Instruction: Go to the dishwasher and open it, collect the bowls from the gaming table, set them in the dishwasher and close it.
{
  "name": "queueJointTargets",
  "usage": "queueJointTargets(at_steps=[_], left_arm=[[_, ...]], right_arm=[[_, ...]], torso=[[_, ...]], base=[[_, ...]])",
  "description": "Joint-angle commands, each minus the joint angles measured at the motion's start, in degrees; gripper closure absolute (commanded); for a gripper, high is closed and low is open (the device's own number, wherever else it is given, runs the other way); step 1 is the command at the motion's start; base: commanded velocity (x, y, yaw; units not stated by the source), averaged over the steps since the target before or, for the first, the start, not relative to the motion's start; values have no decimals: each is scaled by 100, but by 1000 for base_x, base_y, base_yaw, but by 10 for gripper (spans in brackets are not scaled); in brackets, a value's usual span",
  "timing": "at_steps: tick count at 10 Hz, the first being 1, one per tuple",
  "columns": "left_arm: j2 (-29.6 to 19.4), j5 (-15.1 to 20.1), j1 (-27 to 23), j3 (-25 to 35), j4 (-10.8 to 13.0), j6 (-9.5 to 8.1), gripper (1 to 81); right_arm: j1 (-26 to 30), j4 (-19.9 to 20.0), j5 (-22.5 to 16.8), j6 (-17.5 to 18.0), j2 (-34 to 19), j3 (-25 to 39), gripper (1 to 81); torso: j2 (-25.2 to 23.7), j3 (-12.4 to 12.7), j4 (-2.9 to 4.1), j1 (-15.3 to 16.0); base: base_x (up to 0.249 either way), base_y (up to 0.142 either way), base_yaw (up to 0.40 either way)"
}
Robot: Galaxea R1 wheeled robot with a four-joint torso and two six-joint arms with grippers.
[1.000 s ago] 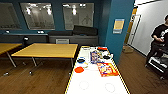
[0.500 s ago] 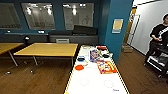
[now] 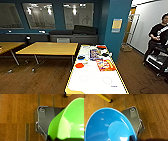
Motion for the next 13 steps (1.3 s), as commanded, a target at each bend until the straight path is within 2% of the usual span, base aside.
queueJointTargets(at_steps=[1, 13], left_arm=[[-97, 301, -171, -300, 61, 37, 811], [281, 300, -13, -1083, 61, 37, 811]], right_arm=[[162, -163, -306, 8, -220, 13, 811], [179, -242, -367, 8, -53, -198, 811]], torso=[[0, 0, 0, 5], [-2, 2, 0, 5]], base=[[-105, 0, 0], [-112, 0, 0]])
